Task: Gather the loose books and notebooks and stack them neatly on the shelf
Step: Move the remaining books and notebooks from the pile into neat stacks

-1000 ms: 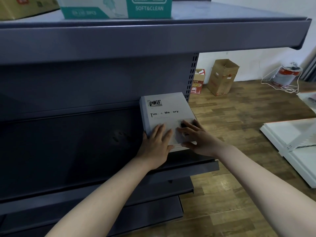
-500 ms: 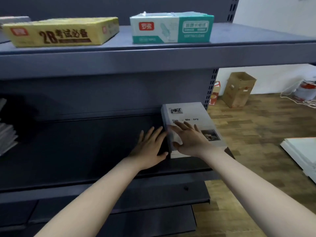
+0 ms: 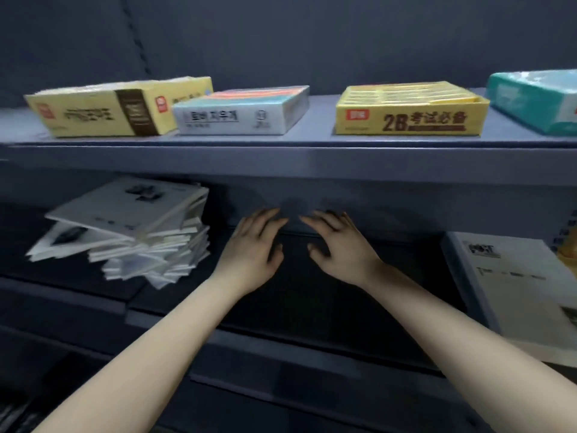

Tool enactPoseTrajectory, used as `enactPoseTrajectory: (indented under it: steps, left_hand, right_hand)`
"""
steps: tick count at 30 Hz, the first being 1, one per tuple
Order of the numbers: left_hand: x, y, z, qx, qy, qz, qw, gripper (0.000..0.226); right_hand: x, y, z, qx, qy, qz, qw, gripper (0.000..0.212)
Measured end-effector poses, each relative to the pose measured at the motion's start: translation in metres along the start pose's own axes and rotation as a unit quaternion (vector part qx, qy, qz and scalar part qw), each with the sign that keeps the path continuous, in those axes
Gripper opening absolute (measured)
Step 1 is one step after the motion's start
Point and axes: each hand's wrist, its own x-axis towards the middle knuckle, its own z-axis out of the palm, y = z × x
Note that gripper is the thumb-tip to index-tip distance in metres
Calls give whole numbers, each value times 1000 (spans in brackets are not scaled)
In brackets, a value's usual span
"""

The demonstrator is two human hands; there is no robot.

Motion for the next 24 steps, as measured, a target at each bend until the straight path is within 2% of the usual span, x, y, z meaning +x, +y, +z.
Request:
enactPoseTrajectory:
  steps: [5, 8, 12, 15, 20, 24]
  left_hand:
    - [-24, -73, -32, 46, 38, -43, 997, 51]
    - [-45, -111, -43, 44, 31, -94, 994, 54]
    - [-65, -155, -55, 63, 18, -120, 991, 57]
    - [-82, -183, -62, 76, 13, -138, 987, 55]
    - [-111, -222, -69, 92, 13, -162, 982, 52]
    - [-126, -241, -70, 67, 23, -177, 982, 57]
  right_hand:
    - [55, -67, 22, -1, 4, -64, 998, 55]
    - [81, -101, 31, 5, 11, -90, 996, 54]
    - [103, -141, 50, 0, -4, -118, 993, 54]
    - [118, -165, 69, -1, -6, -141, 990, 63]
    - [140, -207, 94, 0, -31, -149, 988, 60]
    - [152, -235, 112, -1, -62, -111, 992, 62]
